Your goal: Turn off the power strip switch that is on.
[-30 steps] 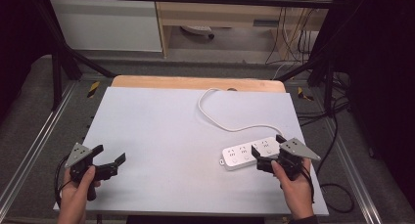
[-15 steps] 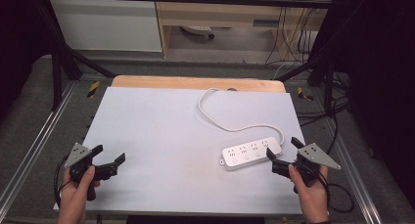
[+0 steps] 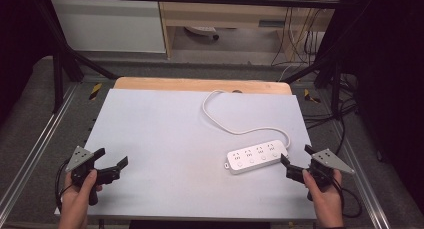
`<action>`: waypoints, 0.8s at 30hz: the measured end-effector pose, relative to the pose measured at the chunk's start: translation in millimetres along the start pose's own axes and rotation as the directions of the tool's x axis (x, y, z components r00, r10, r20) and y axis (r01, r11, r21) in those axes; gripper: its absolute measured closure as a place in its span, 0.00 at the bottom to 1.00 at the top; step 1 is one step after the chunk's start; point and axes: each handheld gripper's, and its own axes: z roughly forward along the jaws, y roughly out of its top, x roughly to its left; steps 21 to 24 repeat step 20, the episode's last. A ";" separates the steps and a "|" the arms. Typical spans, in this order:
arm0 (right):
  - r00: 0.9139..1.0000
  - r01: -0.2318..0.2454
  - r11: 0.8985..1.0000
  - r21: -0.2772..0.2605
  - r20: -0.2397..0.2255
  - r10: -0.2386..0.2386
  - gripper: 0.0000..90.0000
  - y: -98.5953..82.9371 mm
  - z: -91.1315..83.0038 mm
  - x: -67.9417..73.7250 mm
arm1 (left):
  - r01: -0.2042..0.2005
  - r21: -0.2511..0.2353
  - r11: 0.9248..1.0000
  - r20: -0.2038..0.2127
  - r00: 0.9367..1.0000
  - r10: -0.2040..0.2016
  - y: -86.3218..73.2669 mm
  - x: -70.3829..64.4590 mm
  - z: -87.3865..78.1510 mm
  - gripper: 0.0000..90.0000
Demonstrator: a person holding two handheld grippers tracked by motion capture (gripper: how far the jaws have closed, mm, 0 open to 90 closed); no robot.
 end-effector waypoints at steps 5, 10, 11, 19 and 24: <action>1.000 -0.019 0.999 0.032 -0.005 0.019 0.08 -8.5 4.8 -5.4 | -0.003 0.001 1.000 0.000 1.000 0.003 0.1 -0.1 0.1 0.07; 1.000 -0.025 0.996 0.083 -0.007 0.025 0.08 -20.6 12.2 -9.8 | -0.001 0.000 1.000 0.001 1.000 0.001 0.3 -0.5 -0.1 0.07; 1.000 -0.021 0.995 0.100 -0.012 0.022 0.08 -22.7 13.6 -10.4 | -0.001 -0.001 1.000 0.000 1.000 0.001 0.3 -0.6 -0.2 0.07; 1.000 -0.027 0.981 0.190 -0.006 0.029 0.08 -33.0 20.5 -12.5 | 0.000 -0.003 1.000 0.002 1.000 0.000 0.5 -0.2 -0.6 0.07; 0.999 -0.032 0.976 0.215 0.001 0.032 0.08 -34.3 21.1 -12.9 | 0.002 -0.006 1.000 0.002 1.000 -0.002 0.6 -0.5 -0.3 0.07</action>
